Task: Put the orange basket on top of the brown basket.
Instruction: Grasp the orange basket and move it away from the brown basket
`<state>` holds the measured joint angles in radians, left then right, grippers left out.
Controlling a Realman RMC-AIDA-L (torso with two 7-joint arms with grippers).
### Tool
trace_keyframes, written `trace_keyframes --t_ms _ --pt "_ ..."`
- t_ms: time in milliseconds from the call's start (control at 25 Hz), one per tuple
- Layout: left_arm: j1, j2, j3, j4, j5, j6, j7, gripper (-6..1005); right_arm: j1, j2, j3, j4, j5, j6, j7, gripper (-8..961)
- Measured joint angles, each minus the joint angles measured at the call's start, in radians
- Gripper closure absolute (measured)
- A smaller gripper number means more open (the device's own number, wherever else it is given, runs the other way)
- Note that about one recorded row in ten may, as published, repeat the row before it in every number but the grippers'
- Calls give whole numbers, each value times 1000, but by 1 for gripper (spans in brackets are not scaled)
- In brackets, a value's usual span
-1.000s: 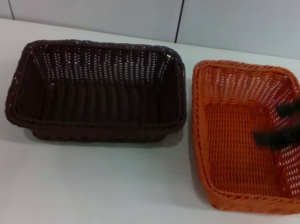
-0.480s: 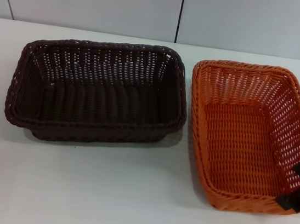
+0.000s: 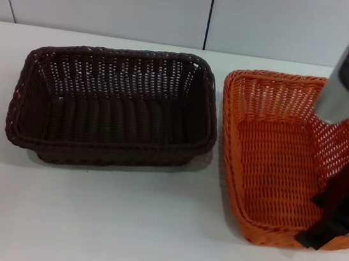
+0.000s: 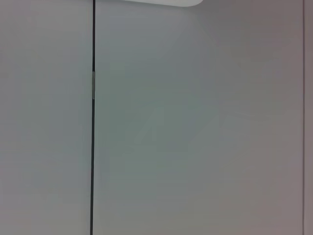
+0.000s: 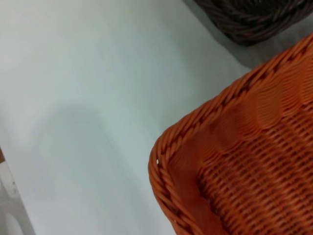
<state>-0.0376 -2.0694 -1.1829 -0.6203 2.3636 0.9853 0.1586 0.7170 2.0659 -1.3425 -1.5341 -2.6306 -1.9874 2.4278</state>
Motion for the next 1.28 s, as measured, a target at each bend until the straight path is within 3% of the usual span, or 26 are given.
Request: trace_keyframes --t_ms 440,760,1000,1280 --pt "-11 3 -1 12 -2 0 -26 275 17 11 -136 172 11 135 3 182" --pt "-13 6 -6 14 -3 -2 -28 275 12 11 -143 176 -9 182 29 230" --pt "-23 7 -9 27 -3 -2 -28 276 18 11 -188 203 -13 204 46 457" --pt "-35 8 -9 46 -3 3 -28 276 19 11 -202 181 -20 213 66 649"
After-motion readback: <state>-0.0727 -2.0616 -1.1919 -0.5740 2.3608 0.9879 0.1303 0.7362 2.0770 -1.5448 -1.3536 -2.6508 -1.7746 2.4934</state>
